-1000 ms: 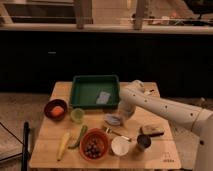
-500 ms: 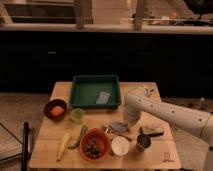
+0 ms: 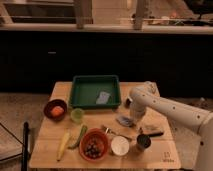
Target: Wipe table surface with towel
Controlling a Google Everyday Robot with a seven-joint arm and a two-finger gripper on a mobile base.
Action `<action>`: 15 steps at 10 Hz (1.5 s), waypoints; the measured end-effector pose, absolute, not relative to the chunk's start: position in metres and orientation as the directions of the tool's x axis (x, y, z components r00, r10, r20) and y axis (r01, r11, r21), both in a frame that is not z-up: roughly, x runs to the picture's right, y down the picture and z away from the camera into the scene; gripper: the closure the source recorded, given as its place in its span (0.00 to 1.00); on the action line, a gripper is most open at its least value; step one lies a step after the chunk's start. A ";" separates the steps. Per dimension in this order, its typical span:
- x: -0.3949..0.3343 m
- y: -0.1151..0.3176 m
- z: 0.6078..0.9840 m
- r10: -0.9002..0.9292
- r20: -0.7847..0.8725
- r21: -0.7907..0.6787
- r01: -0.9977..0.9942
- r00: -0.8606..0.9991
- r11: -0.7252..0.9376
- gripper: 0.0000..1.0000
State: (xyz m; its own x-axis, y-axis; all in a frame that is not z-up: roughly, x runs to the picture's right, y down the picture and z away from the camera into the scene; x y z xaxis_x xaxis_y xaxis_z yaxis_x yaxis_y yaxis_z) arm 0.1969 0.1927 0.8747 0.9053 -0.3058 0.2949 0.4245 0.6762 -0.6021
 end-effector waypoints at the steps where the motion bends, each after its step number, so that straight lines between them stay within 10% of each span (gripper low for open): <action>1: 0.196 0.182 0.886 -0.298 0.274 -0.603 0.405 0.914 0.688 1.00; 15: 0.153 0.222 0.857 -0.353 0.400 -0.560 0.531 0.846 0.637 1.00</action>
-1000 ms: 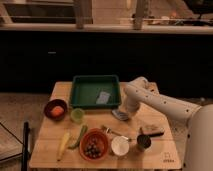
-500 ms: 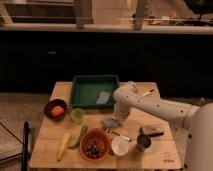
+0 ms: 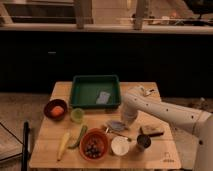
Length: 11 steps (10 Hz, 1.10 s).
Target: Wipe table surface with towel
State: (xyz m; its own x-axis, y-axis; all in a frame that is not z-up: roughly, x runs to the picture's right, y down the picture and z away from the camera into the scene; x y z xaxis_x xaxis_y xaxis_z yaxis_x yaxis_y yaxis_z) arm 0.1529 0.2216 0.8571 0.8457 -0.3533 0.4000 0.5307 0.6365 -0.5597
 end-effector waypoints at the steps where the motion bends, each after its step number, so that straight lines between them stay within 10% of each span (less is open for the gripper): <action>1: 0.170 0.222 0.858 -0.337 0.379 -0.576 0.505 0.862 0.643 1.00; 11: 0.171 0.171 0.883 -0.321 0.295 -0.560 0.435 0.900 0.705 1.00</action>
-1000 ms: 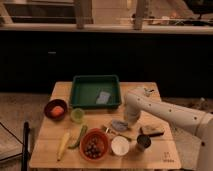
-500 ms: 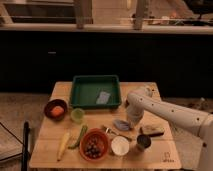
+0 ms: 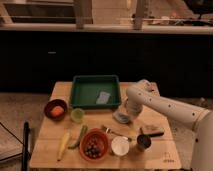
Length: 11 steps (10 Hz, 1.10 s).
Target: Wipe table surface with towel
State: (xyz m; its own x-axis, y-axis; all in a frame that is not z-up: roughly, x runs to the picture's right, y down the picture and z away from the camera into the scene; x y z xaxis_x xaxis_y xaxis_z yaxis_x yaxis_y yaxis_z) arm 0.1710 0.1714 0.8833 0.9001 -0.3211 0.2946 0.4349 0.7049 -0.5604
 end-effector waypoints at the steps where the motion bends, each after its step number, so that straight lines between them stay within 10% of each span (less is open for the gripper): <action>1: 0.168 0.162 0.886 -0.323 0.286 -0.554 0.431 0.902 0.712 1.00; 11: 0.130 0.200 0.853 -0.468 0.428 -0.511 0.634 0.774 0.580 1.00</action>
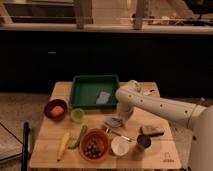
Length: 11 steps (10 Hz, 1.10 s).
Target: Wipe table surface with towel
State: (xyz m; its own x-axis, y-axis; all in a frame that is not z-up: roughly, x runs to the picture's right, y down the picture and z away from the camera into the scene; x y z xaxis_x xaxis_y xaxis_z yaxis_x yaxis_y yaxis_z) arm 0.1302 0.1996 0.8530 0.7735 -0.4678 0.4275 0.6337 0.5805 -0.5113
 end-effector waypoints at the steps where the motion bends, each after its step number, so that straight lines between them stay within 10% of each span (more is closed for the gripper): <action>1: 0.140 0.203 0.851 -0.470 0.425 -0.523 0.634 0.773 0.570 1.00; 11: 0.180 0.182 0.876 -0.369 0.259 -0.570 0.450 0.892 0.688 1.00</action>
State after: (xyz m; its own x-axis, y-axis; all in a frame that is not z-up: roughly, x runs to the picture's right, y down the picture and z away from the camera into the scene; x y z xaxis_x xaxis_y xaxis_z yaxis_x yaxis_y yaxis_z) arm 0.1796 0.1817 0.8758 0.8924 -0.3692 0.2594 0.4501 0.6875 -0.5698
